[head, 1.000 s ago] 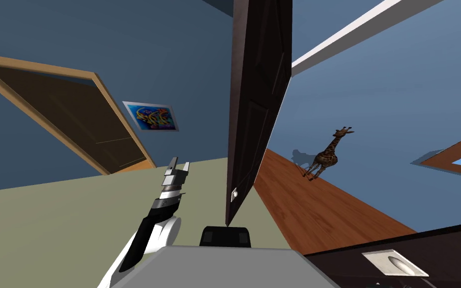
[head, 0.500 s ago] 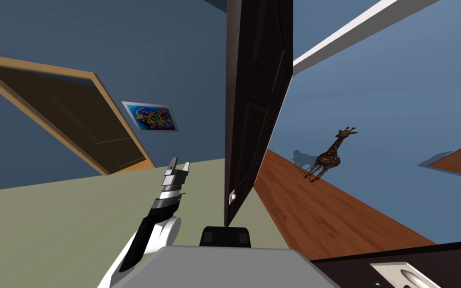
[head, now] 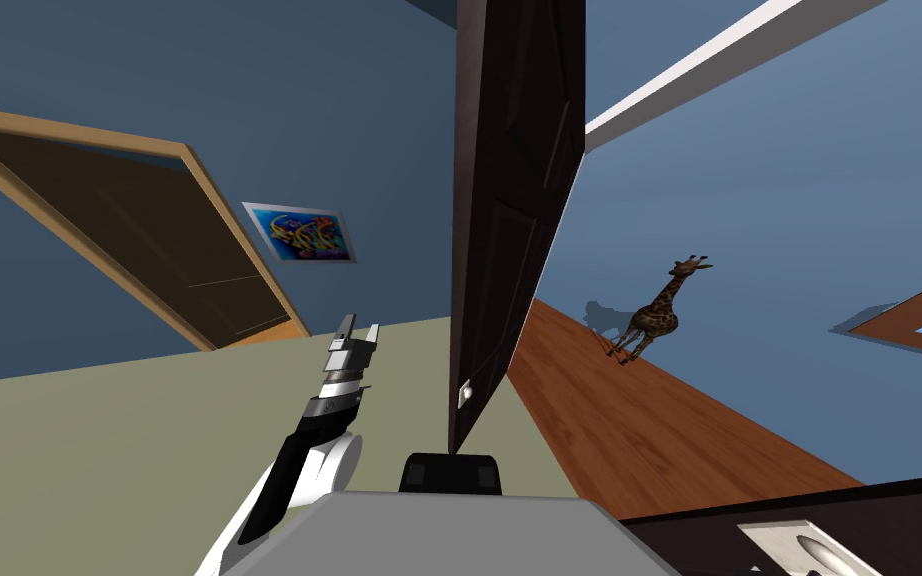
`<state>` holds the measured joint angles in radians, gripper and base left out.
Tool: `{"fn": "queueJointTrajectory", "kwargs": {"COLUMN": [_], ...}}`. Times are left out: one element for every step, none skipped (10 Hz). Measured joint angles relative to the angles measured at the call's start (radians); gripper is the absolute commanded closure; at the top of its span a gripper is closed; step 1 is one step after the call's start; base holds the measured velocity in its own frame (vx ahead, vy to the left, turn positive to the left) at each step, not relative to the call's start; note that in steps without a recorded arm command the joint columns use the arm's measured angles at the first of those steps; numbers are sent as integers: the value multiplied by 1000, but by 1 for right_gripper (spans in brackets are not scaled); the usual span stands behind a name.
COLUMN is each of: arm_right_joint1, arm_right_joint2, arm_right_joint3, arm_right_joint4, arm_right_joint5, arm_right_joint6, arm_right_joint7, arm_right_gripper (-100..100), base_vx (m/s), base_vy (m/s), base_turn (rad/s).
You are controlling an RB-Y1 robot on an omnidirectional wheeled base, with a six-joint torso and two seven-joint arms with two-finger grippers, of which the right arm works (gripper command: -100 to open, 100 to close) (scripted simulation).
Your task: Pull the door open
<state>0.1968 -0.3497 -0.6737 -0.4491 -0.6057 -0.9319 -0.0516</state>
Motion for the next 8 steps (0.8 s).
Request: {"fn": "queueJointTrajectory", "kwargs": {"arm_right_joint1": [0, 0, 0, 0, 8, 11, 12, 12], "arm_right_joint2": [0, 0, 0, 0, 2, 2, 1, 0], "arm_right_joint3": [0, 0, 0, 0, 6, 10, 12, 12], "arm_right_joint4": [0, 0, -1, -1, -6, -6, -4, -1], "arm_right_joint5": [0, 0, 0, 0, 4, 7, 8, 9], "arm_right_joint6": [0, 0, 0, 0, -1, -5, -7, -9], "arm_right_joint7": [0, 0, 0, 0, -6, -13, -16, -18], "arm_right_gripper": [-100, -100, -100, -100, -100, -100, -100, -100], "base_vx": [1, 9, 3, 27, 19, 2, 10, 7], "base_vy": [17, 8, -6, -9, 7, -6, 6, -4], "base_turn": [-46, 4, 26, 106, 35, 23, 9, 32]}}
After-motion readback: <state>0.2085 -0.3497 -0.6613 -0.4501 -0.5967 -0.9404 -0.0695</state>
